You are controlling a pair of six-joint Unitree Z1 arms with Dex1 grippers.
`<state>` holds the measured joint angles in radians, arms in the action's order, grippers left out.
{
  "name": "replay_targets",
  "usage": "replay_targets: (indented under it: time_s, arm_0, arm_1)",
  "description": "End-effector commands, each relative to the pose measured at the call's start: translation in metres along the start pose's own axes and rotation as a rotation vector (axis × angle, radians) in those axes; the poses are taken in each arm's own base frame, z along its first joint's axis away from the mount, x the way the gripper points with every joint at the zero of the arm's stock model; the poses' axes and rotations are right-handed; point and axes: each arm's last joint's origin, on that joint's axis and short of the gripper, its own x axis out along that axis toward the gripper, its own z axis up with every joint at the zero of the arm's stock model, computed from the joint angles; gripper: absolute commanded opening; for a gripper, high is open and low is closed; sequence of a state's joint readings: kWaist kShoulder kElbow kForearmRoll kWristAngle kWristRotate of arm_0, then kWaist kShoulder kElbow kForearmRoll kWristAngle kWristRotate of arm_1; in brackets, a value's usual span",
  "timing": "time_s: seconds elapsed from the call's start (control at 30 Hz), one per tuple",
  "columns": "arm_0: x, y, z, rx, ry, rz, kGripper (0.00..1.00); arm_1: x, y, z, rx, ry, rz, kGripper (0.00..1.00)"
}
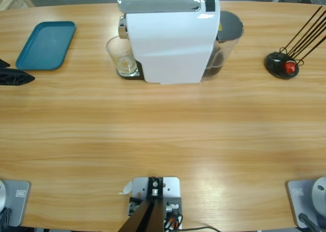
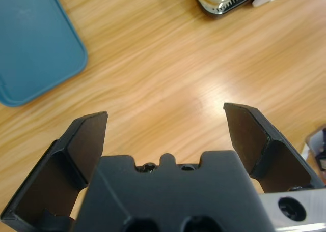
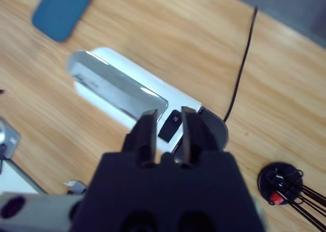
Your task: Pour coffee
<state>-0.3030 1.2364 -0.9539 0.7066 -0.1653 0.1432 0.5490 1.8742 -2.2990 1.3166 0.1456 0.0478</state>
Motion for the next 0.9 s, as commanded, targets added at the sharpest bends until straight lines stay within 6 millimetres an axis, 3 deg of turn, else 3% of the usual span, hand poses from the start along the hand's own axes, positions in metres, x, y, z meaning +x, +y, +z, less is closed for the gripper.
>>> replay_targets:
  time_s: [0.03,0.2,0.33,0.53,0.9]
  arm_0:
    - [0.026,-0.011,-0.012,0.055,0.039,-0.090,1.000]
    - [0.025,-0.013,-0.008,0.100,0.012,-0.095,1.000]
    - [0.033,-0.015,-0.008,0.153,0.005,-0.112,1.000]
    - [0.043,-0.016,-0.003,0.178,-0.008,-0.130,1.000]
    - [0.040,-0.026,-0.007,0.223,-0.010,-0.154,1.000]
  arm_1:
    - [-0.040,0.007,-0.051,-0.002,0.014,0.014,1.000]
    - [-0.044,0.007,-0.080,0.032,-0.007,0.021,1.000]
    - [-0.027,0.003,-0.113,0.020,0.012,0.032,1.000]
    - [0.005,0.005,-0.184,-0.024,-0.026,0.043,1.000]
    - [0.028,0.016,-0.220,-0.081,-0.013,0.151,1.000]
